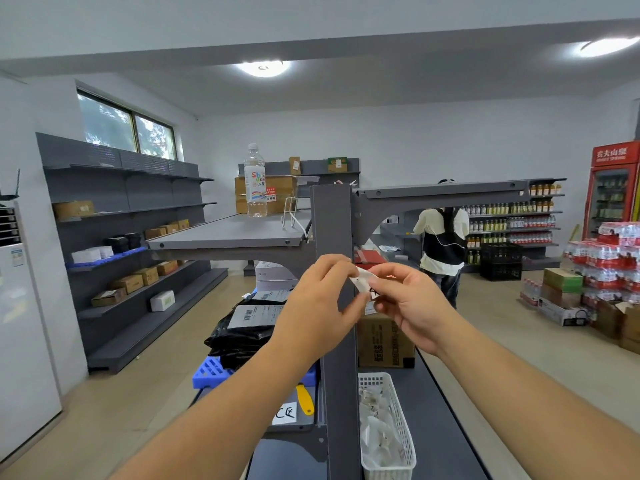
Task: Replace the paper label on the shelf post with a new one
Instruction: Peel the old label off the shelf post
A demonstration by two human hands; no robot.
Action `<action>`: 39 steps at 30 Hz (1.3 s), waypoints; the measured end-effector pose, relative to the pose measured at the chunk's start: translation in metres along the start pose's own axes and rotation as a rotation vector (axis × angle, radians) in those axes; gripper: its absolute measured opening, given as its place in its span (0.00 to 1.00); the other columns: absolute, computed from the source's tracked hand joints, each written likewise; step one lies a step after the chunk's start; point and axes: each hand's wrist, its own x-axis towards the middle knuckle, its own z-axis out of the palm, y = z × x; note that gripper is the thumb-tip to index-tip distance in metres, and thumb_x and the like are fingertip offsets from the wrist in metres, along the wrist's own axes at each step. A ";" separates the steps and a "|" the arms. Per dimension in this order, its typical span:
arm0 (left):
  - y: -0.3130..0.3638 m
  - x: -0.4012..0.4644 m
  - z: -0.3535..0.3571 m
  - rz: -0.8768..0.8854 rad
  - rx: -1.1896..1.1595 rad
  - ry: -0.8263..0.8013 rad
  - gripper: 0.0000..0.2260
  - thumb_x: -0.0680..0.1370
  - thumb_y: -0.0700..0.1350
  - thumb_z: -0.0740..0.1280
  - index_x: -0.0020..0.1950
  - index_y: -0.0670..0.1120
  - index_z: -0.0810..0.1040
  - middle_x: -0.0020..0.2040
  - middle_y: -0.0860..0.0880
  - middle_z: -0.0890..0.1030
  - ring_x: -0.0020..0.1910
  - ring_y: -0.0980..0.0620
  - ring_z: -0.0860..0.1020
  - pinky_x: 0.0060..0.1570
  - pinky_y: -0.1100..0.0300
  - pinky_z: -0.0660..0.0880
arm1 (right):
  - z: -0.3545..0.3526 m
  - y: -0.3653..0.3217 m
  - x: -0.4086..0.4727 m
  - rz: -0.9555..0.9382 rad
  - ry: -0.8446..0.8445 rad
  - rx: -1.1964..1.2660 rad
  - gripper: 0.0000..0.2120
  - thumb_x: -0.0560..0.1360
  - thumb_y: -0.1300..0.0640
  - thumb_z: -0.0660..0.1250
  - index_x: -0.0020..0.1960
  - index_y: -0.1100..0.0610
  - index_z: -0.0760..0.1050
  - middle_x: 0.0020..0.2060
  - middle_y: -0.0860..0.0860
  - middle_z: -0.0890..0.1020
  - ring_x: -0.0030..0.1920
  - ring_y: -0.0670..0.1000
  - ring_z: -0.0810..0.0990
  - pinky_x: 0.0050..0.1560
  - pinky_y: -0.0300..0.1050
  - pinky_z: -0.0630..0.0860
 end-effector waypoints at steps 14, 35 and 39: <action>0.003 0.008 0.003 -0.119 -0.039 -0.047 0.08 0.80 0.44 0.71 0.59 0.49 0.82 0.55 0.54 0.83 0.52 0.57 0.78 0.53 0.66 0.75 | 0.000 0.003 -0.011 0.102 -0.065 0.259 0.09 0.80 0.70 0.66 0.48 0.64 0.85 0.42 0.57 0.88 0.43 0.50 0.88 0.54 0.45 0.86; 0.011 0.008 0.004 -0.256 -0.416 -0.054 0.04 0.77 0.41 0.74 0.49 0.48 0.87 0.50 0.55 0.85 0.50 0.57 0.82 0.49 0.70 0.78 | 0.002 0.002 -0.015 0.019 0.099 0.259 0.03 0.78 0.67 0.71 0.45 0.63 0.81 0.40 0.59 0.87 0.40 0.52 0.88 0.43 0.44 0.87; 0.012 0.007 0.006 -0.211 -0.390 -0.072 0.05 0.77 0.38 0.75 0.48 0.48 0.89 0.51 0.56 0.86 0.52 0.59 0.84 0.54 0.65 0.81 | -0.006 0.005 -0.014 0.094 0.087 0.138 0.04 0.79 0.65 0.71 0.47 0.63 0.84 0.44 0.61 0.88 0.42 0.55 0.89 0.44 0.48 0.87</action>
